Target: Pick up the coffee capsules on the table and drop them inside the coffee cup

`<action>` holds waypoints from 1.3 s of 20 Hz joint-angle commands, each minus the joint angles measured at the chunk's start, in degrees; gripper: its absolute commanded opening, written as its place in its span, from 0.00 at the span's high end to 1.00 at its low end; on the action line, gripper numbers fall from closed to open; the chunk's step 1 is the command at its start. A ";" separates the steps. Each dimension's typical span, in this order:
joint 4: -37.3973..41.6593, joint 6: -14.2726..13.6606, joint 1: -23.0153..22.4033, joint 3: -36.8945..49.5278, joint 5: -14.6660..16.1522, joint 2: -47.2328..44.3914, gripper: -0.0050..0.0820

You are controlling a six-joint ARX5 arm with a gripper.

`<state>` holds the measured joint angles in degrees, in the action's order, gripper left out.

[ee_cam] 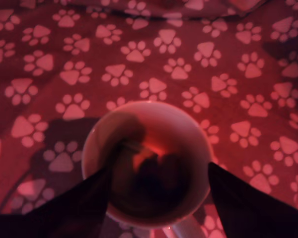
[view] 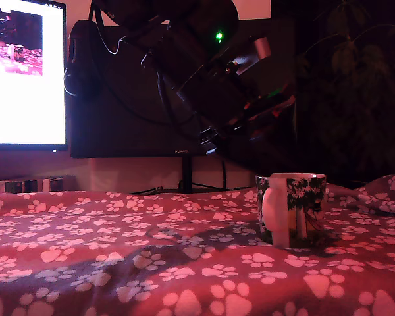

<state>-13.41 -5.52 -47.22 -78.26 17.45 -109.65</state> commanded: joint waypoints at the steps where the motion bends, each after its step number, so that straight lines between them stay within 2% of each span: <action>1: -0.02 0.09 -0.15 -0.63 -0.02 -1.16 0.31; 4: -0.13 0.09 -0.15 -0.66 0.02 -0.90 0.32; 6: -0.28 0.11 -0.15 -0.79 0.04 -0.09 0.40; 8: -0.33 0.11 -0.15 -0.79 0.04 1.16 0.58; 11: -0.57 0.11 -0.15 -0.79 0.07 3.34 0.92; 12: -1.03 0.13 -0.15 -0.79 0.07 4.00 0.97; 18: -6.01 -0.52 0.66 -0.79 0.07 6.23 0.97; 26: -8.83 -1.01 3.61 0.48 0.28 7.23 0.97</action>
<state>-22.70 -6.07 -43.81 -79.05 17.65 -103.33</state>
